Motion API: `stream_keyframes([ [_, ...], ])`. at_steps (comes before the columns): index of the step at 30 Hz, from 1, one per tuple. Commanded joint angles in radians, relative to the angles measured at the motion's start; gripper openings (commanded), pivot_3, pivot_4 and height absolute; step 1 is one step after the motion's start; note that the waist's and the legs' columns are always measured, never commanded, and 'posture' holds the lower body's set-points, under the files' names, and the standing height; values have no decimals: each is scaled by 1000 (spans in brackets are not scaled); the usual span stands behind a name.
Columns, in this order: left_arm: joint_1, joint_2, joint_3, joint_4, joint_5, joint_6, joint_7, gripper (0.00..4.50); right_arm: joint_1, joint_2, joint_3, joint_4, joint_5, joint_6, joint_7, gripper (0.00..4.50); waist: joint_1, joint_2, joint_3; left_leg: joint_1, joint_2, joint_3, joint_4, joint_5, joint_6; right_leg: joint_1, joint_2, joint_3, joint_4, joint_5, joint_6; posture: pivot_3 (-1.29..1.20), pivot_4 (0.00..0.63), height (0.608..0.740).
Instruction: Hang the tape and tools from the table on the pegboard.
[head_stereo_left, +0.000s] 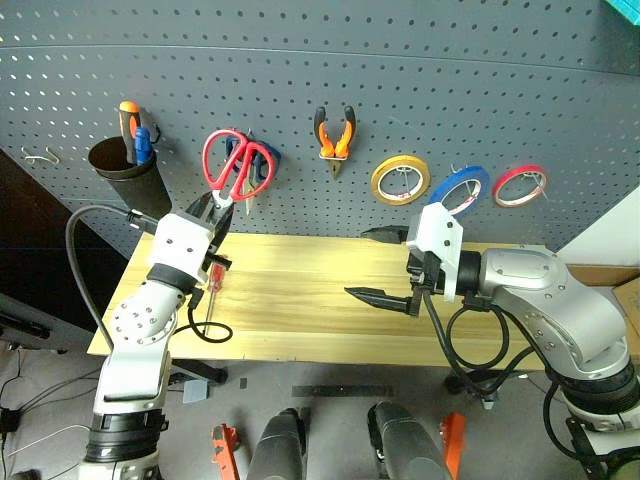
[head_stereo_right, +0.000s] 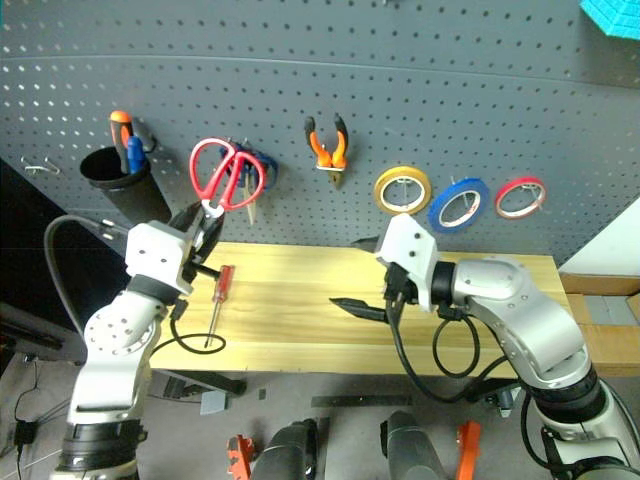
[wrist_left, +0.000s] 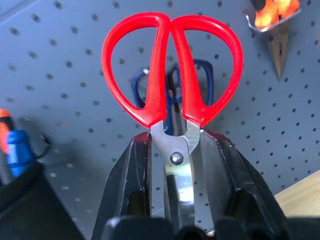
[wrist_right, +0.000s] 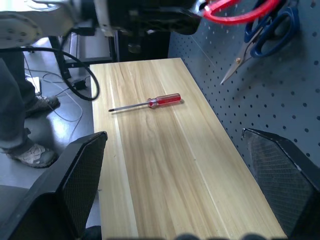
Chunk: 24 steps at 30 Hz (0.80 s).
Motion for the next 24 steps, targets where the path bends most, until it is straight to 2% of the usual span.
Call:
stream_keyframes([
  [1, -53, 10, -11, 53, 2, -38, -13, 1069, -23, -6, -2, -19, 0, -21, 1, 4500, 0, 0, 0, 0, 0, 0, 0, 0, 0, 0, 0, 0, 0, 0, 0, -94, 216, 740],
  [15, -103, -5, -73, 249, 8, -75, -53, 1069, -53, 38, -13, -22, 7, -27, -37, 4500, -1, 0, 1, 0, 0, -1, 0, 0, 0, 0, 0, 0, 1, 0, -1, -117, 234, 740],
  [23, -66, -34, -64, 260, -22, 24, -49, 3848, -45, 63, 12, -20, 5, -19, -52, 4500, -3, 0, 3, 0, 0, -1, 0, 0, 0, 0, 0, 0, 1, 1, -1, -113, 243, 740],
  [24, -59, -27, -77, 290, -14, 69, -62, 4191, -42, 101, 24, -1, -4, -8, -91, 4500, -4, 0, 3, 0, 0, -1, 0, 0, 0, 0, 0, 0, 2, 1, -1, -110, 244, 740],
])
